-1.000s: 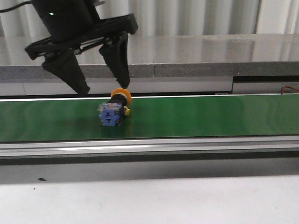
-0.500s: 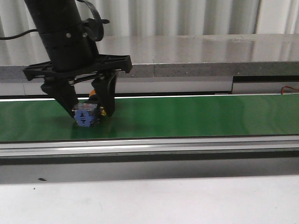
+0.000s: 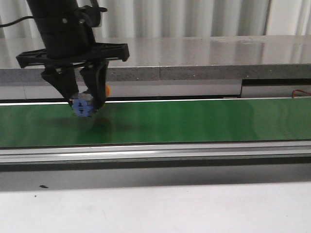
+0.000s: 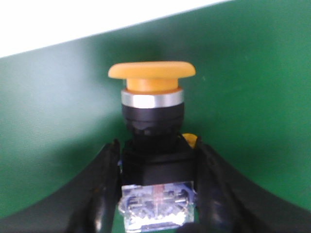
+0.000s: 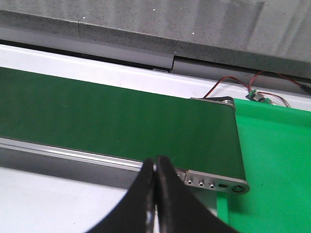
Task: Move button from right to left
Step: 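Lift the button off the belt and carry it toward the blue tray, then lower the button into the blue tray and open the left gripper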
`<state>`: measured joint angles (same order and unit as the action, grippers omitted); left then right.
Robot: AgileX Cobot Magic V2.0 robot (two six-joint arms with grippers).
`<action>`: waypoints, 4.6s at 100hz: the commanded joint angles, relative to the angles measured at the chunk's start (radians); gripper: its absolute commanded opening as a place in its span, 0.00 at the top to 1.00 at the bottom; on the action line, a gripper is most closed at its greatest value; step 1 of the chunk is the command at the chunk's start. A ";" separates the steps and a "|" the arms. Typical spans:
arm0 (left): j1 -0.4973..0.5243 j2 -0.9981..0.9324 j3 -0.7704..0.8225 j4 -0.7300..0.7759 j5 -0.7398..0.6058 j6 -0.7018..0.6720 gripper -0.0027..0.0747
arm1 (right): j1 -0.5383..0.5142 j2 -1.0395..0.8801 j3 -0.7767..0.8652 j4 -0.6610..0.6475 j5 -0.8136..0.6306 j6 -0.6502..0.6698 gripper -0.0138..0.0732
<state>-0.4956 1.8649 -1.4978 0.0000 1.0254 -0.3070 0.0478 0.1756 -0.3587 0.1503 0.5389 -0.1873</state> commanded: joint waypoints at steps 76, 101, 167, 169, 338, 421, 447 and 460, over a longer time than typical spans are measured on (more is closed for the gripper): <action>0.666 -0.092 -0.066 0.079 0.205 0.489 0.83 | -0.001 0.010 -0.024 -0.004 -0.072 -0.008 0.92; 0.780 -0.053 -0.066 0.084 0.150 0.539 0.83 | -0.001 0.010 -0.024 -0.004 -0.072 -0.008 0.92; 0.840 0.131 -0.064 0.129 0.050 0.629 0.76 | -0.001 0.010 -0.024 -0.004 -0.072 -0.008 0.92; 0.840 0.132 -0.064 0.128 0.050 0.629 0.73 | -0.001 0.010 -0.024 -0.004 -0.072 -0.008 0.92; 0.375 -0.506 0.308 0.055 -0.395 0.236 0.99 | -0.001 0.010 -0.024 -0.004 -0.072 -0.008 0.92; 0.375 -1.489 0.976 0.015 -0.616 0.236 0.99 | -0.001 0.010 -0.024 -0.004 -0.072 -0.008 0.92; 0.375 -1.772 1.067 0.025 -0.646 0.236 0.99 | -0.001 0.010 -0.024 -0.004 -0.072 -0.008 0.92; 0.375 -1.889 1.112 0.061 -0.649 0.236 0.99 | -0.001 0.010 -0.024 -0.004 -0.072 -0.008 0.92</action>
<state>-0.1136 0.0301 -0.3836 0.0409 0.4601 -0.0600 0.0484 0.1756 -0.3587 0.1503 0.5389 -0.1873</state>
